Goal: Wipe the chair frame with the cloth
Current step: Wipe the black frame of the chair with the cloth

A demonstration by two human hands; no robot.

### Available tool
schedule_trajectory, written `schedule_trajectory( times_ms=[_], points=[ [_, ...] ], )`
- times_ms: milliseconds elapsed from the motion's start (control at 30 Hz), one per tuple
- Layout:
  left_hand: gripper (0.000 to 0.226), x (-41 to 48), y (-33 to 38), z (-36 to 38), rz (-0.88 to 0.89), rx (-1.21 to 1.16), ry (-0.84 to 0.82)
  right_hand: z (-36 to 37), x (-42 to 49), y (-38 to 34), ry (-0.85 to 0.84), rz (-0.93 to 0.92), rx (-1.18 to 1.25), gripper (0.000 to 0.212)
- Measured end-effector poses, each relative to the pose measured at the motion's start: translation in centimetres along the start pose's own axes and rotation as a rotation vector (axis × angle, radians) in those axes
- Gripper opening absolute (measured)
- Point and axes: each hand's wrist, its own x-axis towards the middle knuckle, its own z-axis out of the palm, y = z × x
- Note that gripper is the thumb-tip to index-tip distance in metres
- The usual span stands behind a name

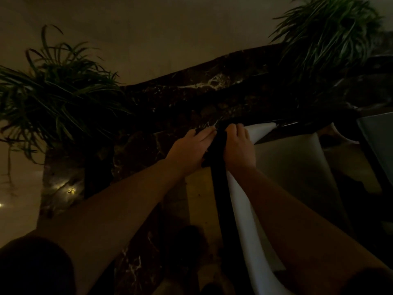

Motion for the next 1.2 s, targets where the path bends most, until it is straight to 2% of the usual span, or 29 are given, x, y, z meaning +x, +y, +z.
schedule_trajectory(
  times_ms=[267,333,533,700,900,1100,1200],
  points=[
    [0.062,6.0,-2.4,1.3,-0.018,-0.039,0.132,1.2,6.4,1.1,0.126,0.051,0.01,0.024],
    [0.063,7.1,-2.9,1.7,-0.035,-0.059,0.14,1.6,7.7,1.3,0.129,0.055,-0.03,0.028],
    [0.065,8.8,-3.7,1.8,-0.046,-0.069,0.122,1.9,9.4,1.3,0.147,0.13,0.0,0.019],
    [0.063,6.9,-3.0,1.1,-0.037,-0.049,0.093,0.9,7.2,1.0,0.139,0.042,0.012,0.03],
    [0.069,3.0,-1.8,0.8,-0.012,-0.013,0.042,-0.8,3.8,0.0,0.032,-0.019,-0.017,0.029],
    [0.065,-2.6,1.7,0.5,-0.04,-0.036,-0.023,-1.5,-3.0,-1.0,-0.072,-0.061,-0.028,0.036],
    [0.07,-6.3,4.2,1.1,-0.046,-0.002,-0.064,-2.0,-7.3,-1.0,-0.122,-0.087,-0.044,0.039]
  ],
)
